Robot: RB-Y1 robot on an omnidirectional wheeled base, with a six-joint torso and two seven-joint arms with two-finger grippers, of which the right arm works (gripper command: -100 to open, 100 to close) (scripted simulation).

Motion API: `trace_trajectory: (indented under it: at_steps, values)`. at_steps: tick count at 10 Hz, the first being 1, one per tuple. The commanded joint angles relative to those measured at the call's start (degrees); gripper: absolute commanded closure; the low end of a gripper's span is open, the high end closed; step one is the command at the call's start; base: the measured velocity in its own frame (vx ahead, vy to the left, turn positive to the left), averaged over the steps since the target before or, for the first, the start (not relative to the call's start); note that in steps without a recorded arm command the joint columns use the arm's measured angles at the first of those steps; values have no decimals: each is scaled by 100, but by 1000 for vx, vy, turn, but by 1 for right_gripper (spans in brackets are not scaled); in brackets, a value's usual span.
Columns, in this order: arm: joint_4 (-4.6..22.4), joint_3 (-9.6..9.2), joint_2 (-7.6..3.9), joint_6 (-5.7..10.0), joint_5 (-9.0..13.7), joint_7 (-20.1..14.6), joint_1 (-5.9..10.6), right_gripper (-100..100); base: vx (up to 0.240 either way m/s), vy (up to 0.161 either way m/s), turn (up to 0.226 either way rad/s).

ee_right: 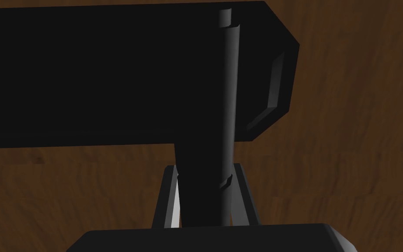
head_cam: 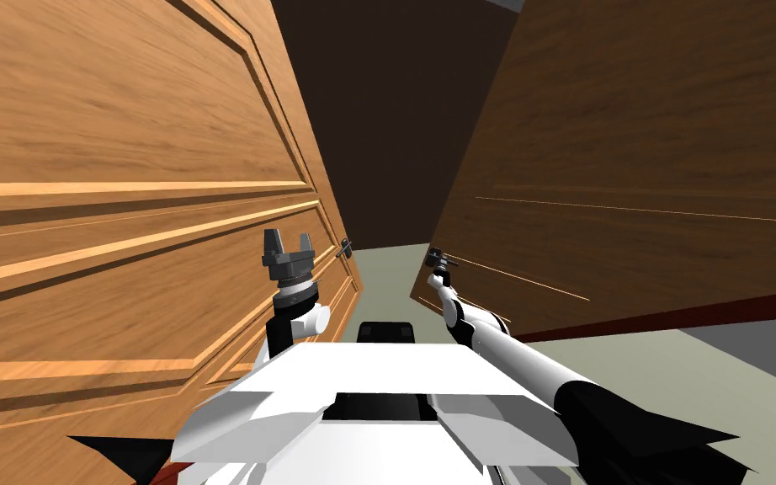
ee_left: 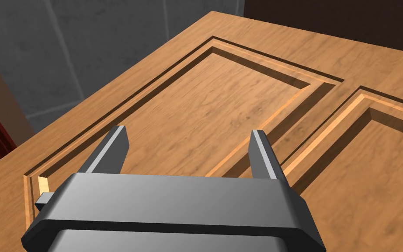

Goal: Push the door open

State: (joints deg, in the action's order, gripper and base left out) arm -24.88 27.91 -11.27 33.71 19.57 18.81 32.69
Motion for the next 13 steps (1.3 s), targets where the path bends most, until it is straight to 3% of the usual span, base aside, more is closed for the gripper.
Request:
trace_trajectory:
  at_steps: [1, 5, 7, 13]
  values:
    - [50, 118, 22, 73, 55, 163, 55, 100, 145, -22, -83]
    - [123, 418, 147, 213, 197, 557, 163, 100, 185, -5, -96]
    - [131, 422, 179, 200, 201, 562, 134, 100, 148, -3, -43]
    - [156, 838, 23, 360, 437, 873, 133, 100, 165, -7, -29]
